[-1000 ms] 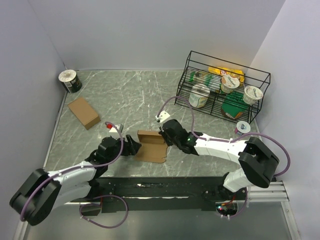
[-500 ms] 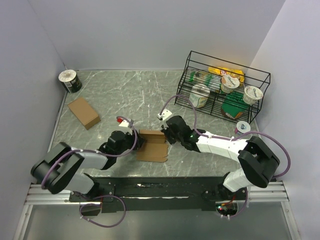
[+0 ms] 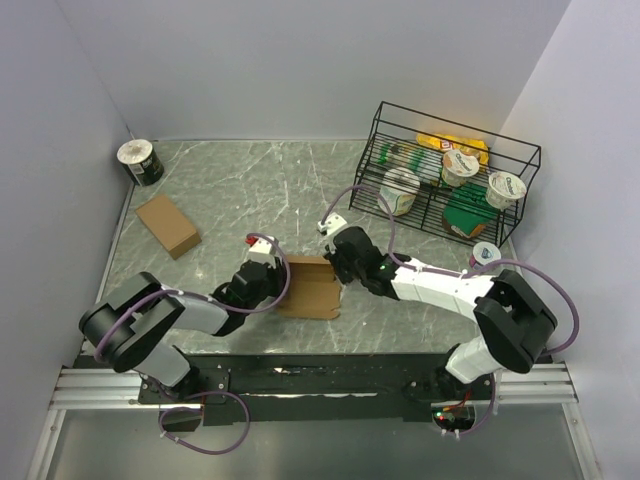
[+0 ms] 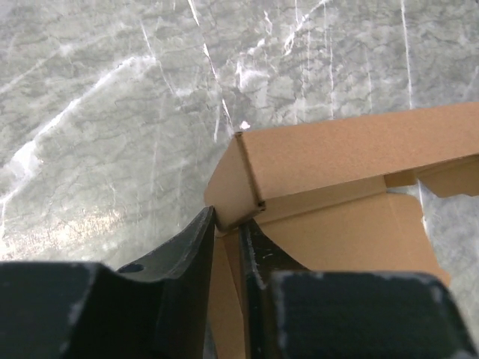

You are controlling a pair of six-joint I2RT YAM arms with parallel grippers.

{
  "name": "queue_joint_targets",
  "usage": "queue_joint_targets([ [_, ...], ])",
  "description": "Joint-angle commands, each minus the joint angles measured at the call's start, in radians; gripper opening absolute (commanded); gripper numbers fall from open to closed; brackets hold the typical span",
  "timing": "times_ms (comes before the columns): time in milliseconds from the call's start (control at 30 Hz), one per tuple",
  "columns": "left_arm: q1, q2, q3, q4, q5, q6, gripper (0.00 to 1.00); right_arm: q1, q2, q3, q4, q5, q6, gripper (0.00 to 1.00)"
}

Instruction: Fold the paper box

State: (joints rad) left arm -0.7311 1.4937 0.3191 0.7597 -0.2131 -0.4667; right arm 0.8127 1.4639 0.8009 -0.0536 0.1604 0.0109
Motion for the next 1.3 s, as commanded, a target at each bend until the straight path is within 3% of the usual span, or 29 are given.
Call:
queue_joint_targets([
  [0,-0.042,0.03,0.049,0.035,-0.005,-0.01,0.22,0.006,0.029,0.087,-0.051,-0.004,0.087,0.0],
  [267,-0.091,0.06,0.074,0.029,-0.045,-0.041,0.17,0.009,0.069,0.138,-0.084,0.001,0.251,0.0],
  [367,-0.091,0.053,0.08,-0.009,-0.092,-0.072,0.13,0.009,0.069,0.129,-0.075,-0.002,0.27,0.09],
  [467,-0.09,0.033,0.089,-0.062,-0.129,-0.082,0.11,0.009,0.05,0.115,-0.089,0.019,0.253,0.32],
  [567,-0.085,0.026,0.139,-0.172,-0.115,-0.066,0.1,0.008,-0.019,0.06,-0.101,0.025,0.209,0.43],
  [633,-0.082,0.03,0.172,-0.233,-0.098,-0.047,0.09,0.009,-0.12,0.026,-0.085,-0.057,0.16,0.5],
  [667,-0.08,0.03,0.179,-0.247,-0.094,-0.041,0.09,0.011,-0.163,-0.004,-0.084,-0.093,0.112,0.62],
  [767,-0.076,0.02,0.184,-0.272,-0.095,-0.012,0.06,0.005,-0.322,-0.038,-0.118,-0.188,0.064,0.75],
  [867,-0.07,0.004,0.173,-0.266,-0.091,0.014,0.06,-0.038,-0.465,-0.055,-0.163,-0.196,0.073,0.79],
  [1000,-0.064,-0.016,0.152,-0.241,-0.059,0.033,0.04,-0.195,-0.524,-0.1,-0.147,-0.222,0.106,0.79],
  [1133,-0.057,-0.026,0.15,-0.246,-0.034,0.025,0.04,-0.274,-0.453,-0.114,-0.166,-0.216,0.094,0.75],
  [1267,-0.05,-0.027,0.152,-0.249,-0.019,0.019,0.04,-0.274,-0.312,-0.092,-0.2,-0.202,0.063,0.7],
])
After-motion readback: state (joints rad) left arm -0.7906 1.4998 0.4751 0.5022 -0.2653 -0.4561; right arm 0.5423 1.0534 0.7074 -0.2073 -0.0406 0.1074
